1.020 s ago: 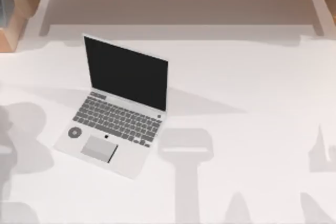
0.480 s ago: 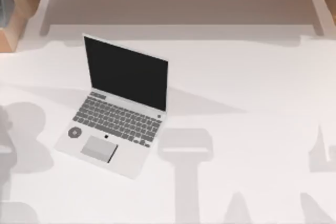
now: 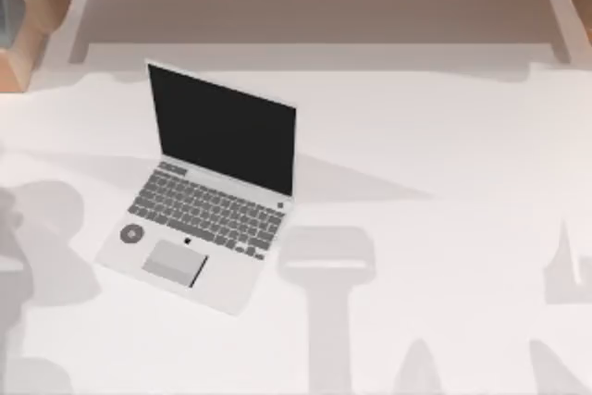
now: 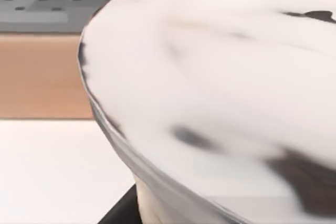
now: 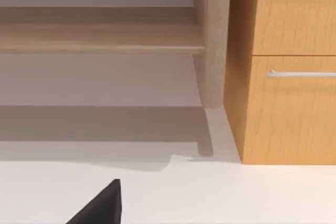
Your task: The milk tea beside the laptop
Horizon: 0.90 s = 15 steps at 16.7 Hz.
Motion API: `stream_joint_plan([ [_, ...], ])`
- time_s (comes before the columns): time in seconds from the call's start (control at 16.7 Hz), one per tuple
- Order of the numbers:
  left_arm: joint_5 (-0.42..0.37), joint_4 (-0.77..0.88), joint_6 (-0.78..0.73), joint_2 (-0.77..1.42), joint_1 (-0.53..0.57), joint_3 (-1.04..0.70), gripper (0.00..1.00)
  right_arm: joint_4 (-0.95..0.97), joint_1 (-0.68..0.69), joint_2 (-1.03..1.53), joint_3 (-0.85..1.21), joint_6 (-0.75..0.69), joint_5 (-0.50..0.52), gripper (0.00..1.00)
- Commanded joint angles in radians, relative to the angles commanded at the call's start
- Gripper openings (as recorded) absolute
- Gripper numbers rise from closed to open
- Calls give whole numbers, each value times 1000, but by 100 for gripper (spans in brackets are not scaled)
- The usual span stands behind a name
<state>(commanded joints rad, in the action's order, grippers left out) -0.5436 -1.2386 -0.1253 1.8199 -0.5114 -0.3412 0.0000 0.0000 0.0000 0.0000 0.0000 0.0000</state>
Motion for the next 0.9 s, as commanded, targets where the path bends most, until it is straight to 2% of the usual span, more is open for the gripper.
stream_joint_plan([
  [0.42,0,21,-2,-17,0,1,0,0,0,0,0,0,0,100],
  [0.54,26,5,11,-37,28,-25,0,0,0,0,0,0,0,100],
  [0.72,127,-1,60,-59,146,-102,0,0,0,0,0,0,0,100],
  [0.9,286,19,130,-66,341,-212,0,0,0,0,0,0,0,100],
])
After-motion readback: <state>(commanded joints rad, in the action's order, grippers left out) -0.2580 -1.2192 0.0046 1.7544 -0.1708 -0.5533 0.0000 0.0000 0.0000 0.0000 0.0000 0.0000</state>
